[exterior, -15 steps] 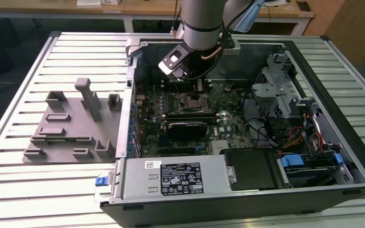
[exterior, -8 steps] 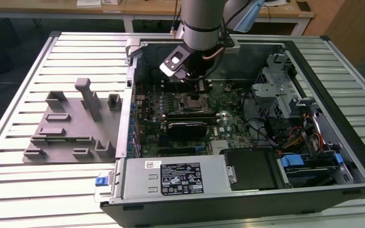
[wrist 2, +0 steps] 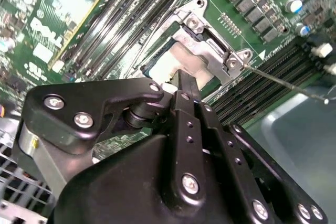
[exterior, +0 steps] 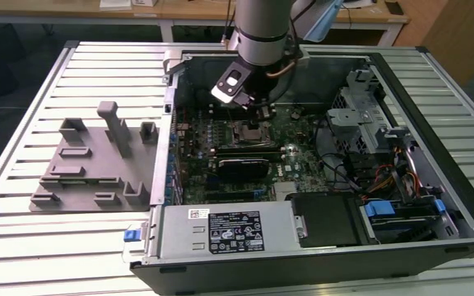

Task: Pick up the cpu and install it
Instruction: 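Close the cpu cover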

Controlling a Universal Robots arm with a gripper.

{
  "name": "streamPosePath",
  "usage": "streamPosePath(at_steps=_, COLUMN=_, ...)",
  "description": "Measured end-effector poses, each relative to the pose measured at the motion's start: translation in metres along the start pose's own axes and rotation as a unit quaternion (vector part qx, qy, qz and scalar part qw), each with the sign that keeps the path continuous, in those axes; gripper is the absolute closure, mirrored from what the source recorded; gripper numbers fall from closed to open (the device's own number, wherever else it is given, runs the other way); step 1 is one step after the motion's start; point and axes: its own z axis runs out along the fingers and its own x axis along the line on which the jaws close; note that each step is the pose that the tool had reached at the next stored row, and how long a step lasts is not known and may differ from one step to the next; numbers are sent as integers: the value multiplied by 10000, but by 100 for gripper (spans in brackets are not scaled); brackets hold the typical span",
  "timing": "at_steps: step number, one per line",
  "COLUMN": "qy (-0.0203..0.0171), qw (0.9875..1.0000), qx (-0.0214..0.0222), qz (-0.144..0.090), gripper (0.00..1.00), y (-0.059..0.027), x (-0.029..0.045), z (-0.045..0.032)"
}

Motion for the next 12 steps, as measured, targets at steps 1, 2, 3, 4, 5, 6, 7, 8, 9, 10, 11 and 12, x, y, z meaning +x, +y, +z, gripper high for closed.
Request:
streamPosePath(at_steps=1, qy=1, qw=10000, qx=-1, qz=-90, gripper=89, y=0, x=0, z=0)
streamPosePath(at_steps=2, qy=3, qw=9998, qx=-2, qz=-180, gripper=89, y=0, x=0, z=1)
streamPosePath(at_steps=3, qy=5, qw=9996, qx=-3, qz=-270, gripper=89, y=0, x=0, z=1)
streamPosePath(at_steps=4, qy=6, qw=9994, qx=-5, qz=-359, gripper=89, y=0, x=0, z=2)
streamPosePath(at_steps=5, qy=8, qw=9990, qx=-6, qz=-450, gripper=89, y=0, x=0, z=2)
streamPosePath(at_steps=6, qy=9, qw=9985, qx=-7, qz=-539, gripper=89, y=0, x=0, z=2)
streamPosePath(at_steps=7, qy=11, qw=9980, qx=-8, qz=-629, gripper=89, y=0, x=0, z=3)
streamPosePath(at_steps=8, qy=13, qw=9974, qx=-9, qz=-719, gripper=89, y=0, x=0, z=4)
streamPosePath(at_steps=9, qy=14, qw=9967, qx=-10, qz=-814, gripper=89, y=0, x=0, z=4)
streamPosePath(at_steps=10, qy=16, qw=9959, qx=-12, qz=-904, gripper=89, y=0, x=0, z=5)
streamPosePath(at_steps=11, qy=18, qw=9950, qx=-13, qz=-995, gripper=89, y=0, x=0, z=5)
streamPosePath(at_steps=12, qy=19, qw=9941, qx=-14, qz=-1085, gripper=89, y=0, x=0, z=6)
